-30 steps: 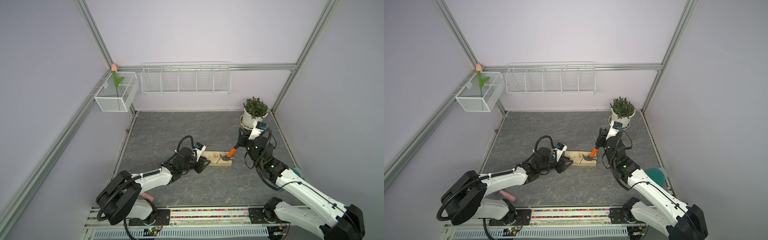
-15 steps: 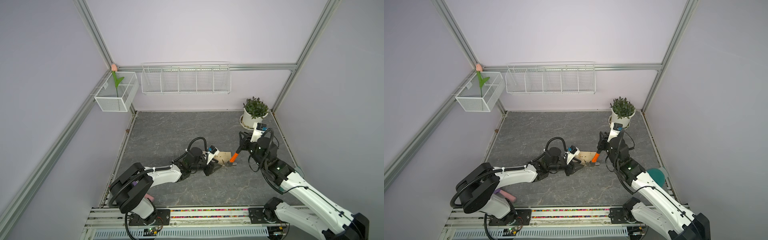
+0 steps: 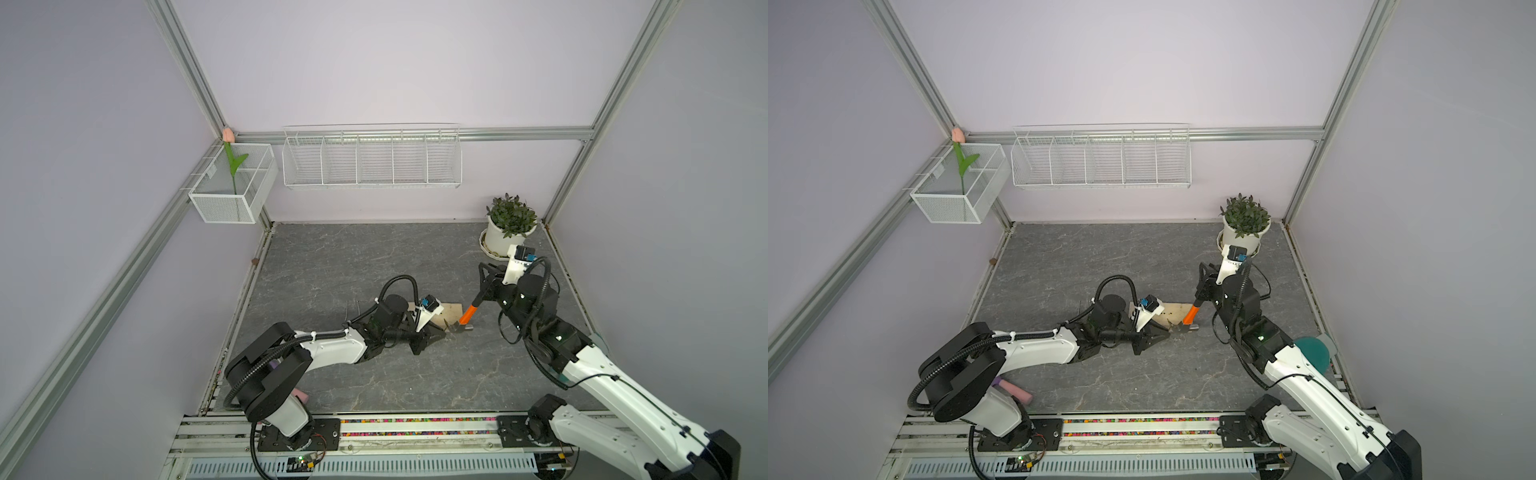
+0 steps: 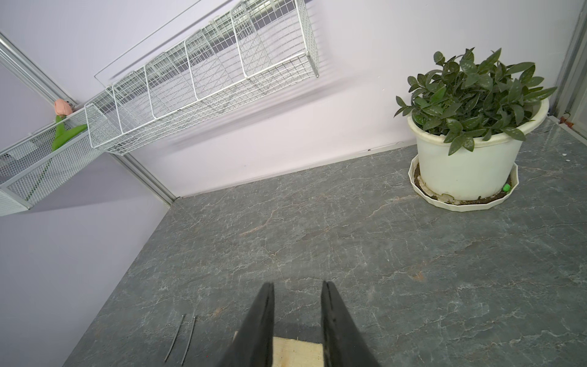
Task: Use a claw hammer to pull out a nail
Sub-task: Pick up the nail with the hammer.
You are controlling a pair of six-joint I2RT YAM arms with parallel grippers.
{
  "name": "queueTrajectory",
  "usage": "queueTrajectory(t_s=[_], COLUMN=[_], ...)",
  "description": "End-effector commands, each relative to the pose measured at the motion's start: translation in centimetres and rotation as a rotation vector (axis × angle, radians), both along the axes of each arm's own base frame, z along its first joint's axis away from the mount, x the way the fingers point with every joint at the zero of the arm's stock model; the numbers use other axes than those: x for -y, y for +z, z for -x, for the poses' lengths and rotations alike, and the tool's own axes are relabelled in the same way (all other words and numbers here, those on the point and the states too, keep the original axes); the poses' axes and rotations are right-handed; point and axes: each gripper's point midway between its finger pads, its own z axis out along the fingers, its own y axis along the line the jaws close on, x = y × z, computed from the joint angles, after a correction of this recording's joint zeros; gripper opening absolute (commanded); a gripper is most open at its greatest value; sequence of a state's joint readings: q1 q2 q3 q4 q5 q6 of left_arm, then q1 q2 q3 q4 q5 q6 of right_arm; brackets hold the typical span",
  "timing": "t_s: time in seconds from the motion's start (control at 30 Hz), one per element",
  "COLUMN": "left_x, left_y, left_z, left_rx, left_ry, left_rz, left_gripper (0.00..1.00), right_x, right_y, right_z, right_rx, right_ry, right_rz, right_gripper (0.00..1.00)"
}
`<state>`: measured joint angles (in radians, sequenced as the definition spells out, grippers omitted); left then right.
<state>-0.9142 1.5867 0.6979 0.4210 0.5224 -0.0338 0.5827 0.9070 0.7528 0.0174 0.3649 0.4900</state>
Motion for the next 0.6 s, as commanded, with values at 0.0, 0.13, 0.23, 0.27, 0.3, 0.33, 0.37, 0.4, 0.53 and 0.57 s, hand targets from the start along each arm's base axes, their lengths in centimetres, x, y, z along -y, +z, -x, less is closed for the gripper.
queueTrajectory(t_s=[0.0, 0.13, 0.23, 0.27, 0.3, 0.33, 0.37, 0.4, 0.53, 0.57], left_x=[0.8, 0.6, 0.5, 0.5, 0.5, 0.4, 0.4, 0.4, 0.3, 0.3], left_y=[0.9, 1.4, 1.8, 1.8, 1.9, 1.9, 2.0, 2.1, 2.3, 2.3], left_z=[-0.3, -0.4, -0.7, -0.7, -0.8, -0.9, -1.0, -1.2, -1.6, -1.7], left_rx=[0.034, 0.039, 0.041, 0.043, 0.041, 0.041, 0.041, 0.041, 0.035, 0.032], left_ry=[-0.010, 0.000, 0.017, 0.021, 0.028, 0.037, 0.042, 0.050, 0.075, 0.083], left_rz=[0.021, 0.028, 0.027, 0.026, 0.024, 0.020, 0.018, 0.015, 0.010, 0.006], left_gripper=[0.02, 0.00, 0.00, 0.00, 0.00, 0.00, 0.00, 0.00, 0.00, 0.00], right_x=[0.2, 0.6, 0.6, 0.6, 0.6, 0.6, 0.5, 0.5, 0.0, -0.3], right_y=[2.9, 2.4, 2.0, 1.8, 1.7, 1.5, 1.4, 1.3, 1.2, 1.2], right_z=[0.0, 0.0, 0.1, 0.1, 0.1, 0.0, 0.0, 0.0, 0.2, 0.3], right_rx=[0.091, 0.082, 0.077, 0.072, 0.070, 0.069, 0.069, 0.070, 0.092, 0.104], right_ry=[-0.001, -0.012, -0.007, -0.005, -0.004, -0.002, 0.003, 0.007, 0.046, 0.068], right_rz=[-0.088, -0.047, -0.020, -0.005, 0.005, 0.020, 0.035, 0.046, 0.078, 0.085], right_gripper=[0.07, 0.07, 0.07, 0.07, 0.07, 0.07, 0.07, 0.07, 0.07, 0.07])
